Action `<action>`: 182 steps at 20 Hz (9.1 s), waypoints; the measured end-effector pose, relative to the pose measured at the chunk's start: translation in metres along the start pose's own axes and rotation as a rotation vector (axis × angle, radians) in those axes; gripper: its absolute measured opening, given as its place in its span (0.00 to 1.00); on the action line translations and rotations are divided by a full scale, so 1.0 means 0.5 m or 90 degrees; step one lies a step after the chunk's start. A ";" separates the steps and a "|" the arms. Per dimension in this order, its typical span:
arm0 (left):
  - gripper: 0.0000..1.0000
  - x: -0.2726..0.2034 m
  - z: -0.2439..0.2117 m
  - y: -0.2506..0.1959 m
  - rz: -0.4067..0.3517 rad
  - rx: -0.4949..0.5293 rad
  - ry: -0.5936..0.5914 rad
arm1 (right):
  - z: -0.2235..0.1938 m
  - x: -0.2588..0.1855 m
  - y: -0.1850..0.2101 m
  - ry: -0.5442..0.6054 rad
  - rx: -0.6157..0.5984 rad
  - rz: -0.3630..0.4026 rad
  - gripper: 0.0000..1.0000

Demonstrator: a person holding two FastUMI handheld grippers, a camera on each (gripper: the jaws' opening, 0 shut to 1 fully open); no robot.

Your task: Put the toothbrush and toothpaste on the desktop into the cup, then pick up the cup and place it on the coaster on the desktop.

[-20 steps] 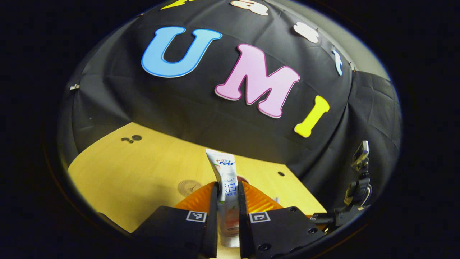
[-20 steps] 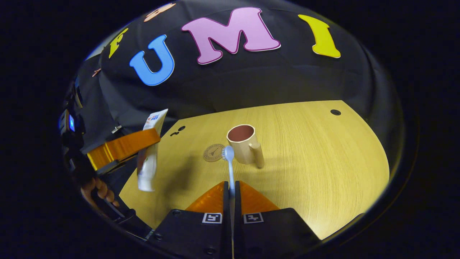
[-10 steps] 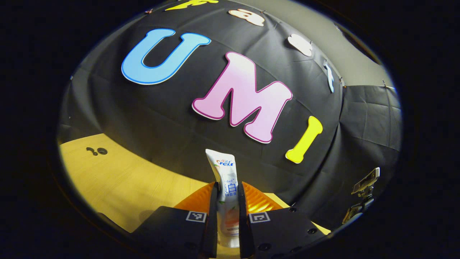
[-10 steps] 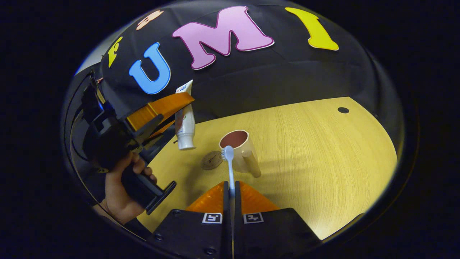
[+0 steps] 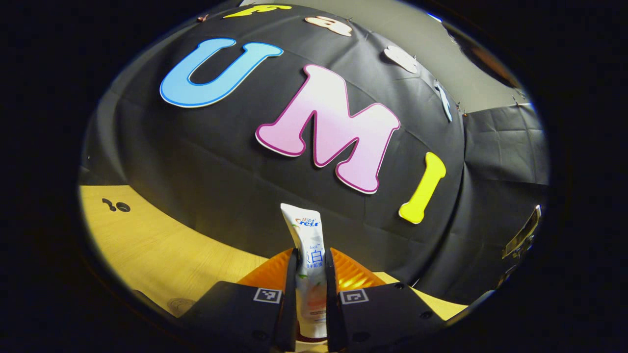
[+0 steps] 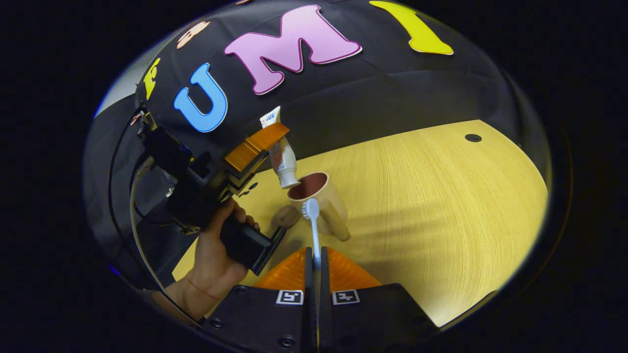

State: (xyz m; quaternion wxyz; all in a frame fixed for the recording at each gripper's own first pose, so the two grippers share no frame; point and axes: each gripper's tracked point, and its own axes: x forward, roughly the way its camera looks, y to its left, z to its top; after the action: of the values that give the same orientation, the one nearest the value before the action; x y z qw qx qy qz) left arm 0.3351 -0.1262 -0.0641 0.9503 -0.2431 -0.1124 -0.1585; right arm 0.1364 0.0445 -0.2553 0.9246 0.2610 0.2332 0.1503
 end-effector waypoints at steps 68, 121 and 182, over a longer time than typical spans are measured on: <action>0.69 -0.466 -0.115 0.194 0.284 0.005 0.177 | 0.282 0.239 0.222 -0.232 -0.381 0.184 0.06; 0.70 -0.509 -0.108 0.189 0.235 0.094 0.229 | 0.017 0.201 -0.040 0.356 -0.365 -0.029 0.52; 0.70 -0.534 -0.081 0.241 0.275 -0.041 0.228 | -0.021 0.392 0.154 0.454 -0.431 0.013 0.39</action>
State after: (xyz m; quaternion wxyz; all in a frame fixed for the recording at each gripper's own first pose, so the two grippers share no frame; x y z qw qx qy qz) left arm 0.1367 0.0197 -0.2280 0.9587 -0.2594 0.1168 0.0042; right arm 0.2851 0.1903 -0.2899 0.8188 -0.1197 0.4706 0.3063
